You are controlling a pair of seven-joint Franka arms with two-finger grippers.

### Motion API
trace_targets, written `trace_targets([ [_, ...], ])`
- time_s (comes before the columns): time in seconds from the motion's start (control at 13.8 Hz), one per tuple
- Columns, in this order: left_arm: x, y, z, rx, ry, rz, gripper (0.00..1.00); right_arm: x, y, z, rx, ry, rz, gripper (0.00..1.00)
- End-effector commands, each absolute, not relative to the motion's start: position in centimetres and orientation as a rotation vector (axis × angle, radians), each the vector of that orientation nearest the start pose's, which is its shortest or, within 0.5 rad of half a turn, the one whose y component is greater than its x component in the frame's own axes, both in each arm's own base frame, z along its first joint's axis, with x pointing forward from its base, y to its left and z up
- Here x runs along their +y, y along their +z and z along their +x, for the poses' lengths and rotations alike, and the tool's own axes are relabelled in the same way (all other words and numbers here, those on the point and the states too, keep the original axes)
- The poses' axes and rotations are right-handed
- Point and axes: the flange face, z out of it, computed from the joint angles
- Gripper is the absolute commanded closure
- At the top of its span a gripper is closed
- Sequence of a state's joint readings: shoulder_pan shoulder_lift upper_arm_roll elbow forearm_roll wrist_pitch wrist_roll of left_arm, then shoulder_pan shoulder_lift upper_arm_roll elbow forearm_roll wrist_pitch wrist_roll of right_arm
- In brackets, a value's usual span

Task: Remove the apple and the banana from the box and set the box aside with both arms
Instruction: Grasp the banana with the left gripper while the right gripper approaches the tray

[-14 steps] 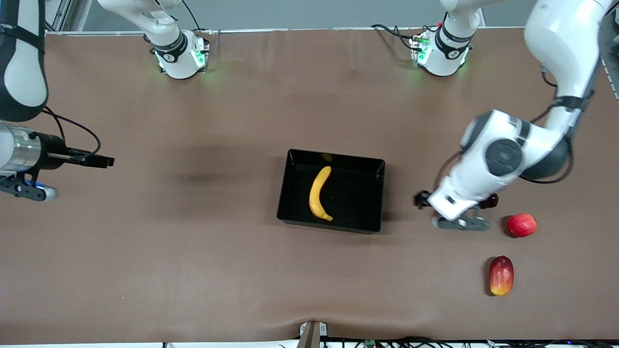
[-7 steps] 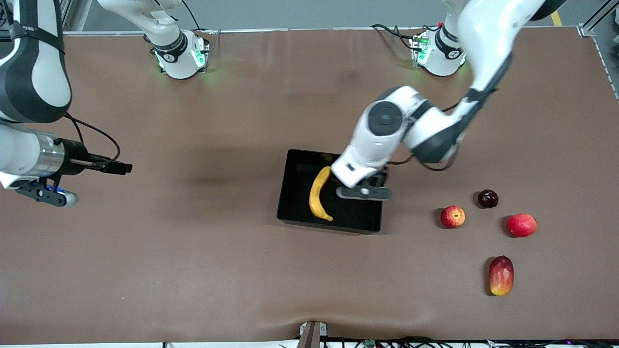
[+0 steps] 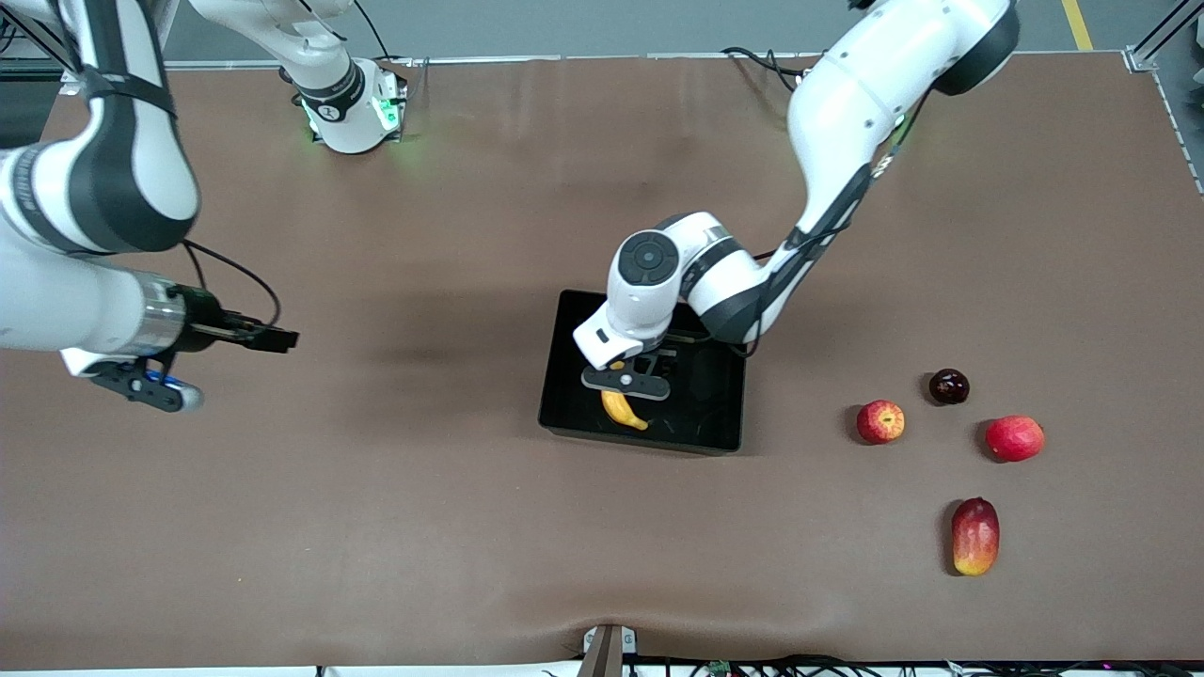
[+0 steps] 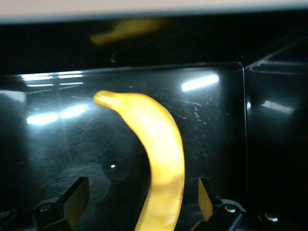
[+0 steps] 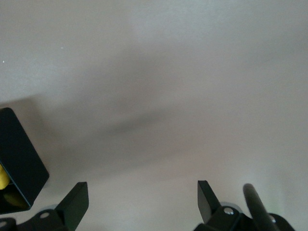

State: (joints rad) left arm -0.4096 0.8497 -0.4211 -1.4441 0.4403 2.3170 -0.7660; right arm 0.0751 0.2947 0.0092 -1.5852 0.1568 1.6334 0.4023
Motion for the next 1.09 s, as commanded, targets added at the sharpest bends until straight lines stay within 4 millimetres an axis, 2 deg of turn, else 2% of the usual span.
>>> trace_targets([
  [0.0, -50.1, 19.6, 54.2, 0.304, -0.179, -3.189, 0.0, 7.6, 43.6, 61.2, 0.56, 0.432, -2.954, 0.0],
  [0.14, -50.5, 18.6, 53.8, 0.295, -0.175, -3.2, 0.0, 8.6, 43.1, 61.0, 0.575, 0.441, -2.957, 0.0],
  [0.22, -50.7, 18.3, 53.5, 0.285, -0.167, -3.206, 0.4, 8.7, 42.7, 61.0, 0.585, 0.433, -2.957, 0.0],
  [0.29, -50.8, 18.0, 53.3, 0.259, -0.164, -3.205, 0.84, 9.2, 42.5, 60.9, 0.576, 0.43, -2.956, 0.0],
  [0.36, -51.2, 18.1, 53.0, 0.268, -0.167, -3.204, 1.0, 9.9, 42.4, 60.9, 0.571, 0.424, -2.956, 0.0],
  [0.58, -51.1, 20.9, 53.5, 0.268, -0.206, -3.19, 1.0, 12.6, 42.1, 60.8, 0.626, 0.414, -2.943, 0.0],
  [0.72, -50.5, 23.0, 54.0, 0.254, -0.206, -3.159, 1.0, 13.5, 42.1, 60.8, 0.619, 0.402, -2.942, 0.0],
  [0.87, -49.2, 25.9, 55.3, 0.224, -0.245, -3.151, 1.0, 14.1, 42.2, 60.7, 0.611, 0.402, -2.93, 0.0],
  [1.01, -47.1, 28.0, 57.0, 0.169, -0.251, -3.144, 1.0, 15.6, 42.1, 60.7, 0.597, 0.386, -2.9, 0.0],
])
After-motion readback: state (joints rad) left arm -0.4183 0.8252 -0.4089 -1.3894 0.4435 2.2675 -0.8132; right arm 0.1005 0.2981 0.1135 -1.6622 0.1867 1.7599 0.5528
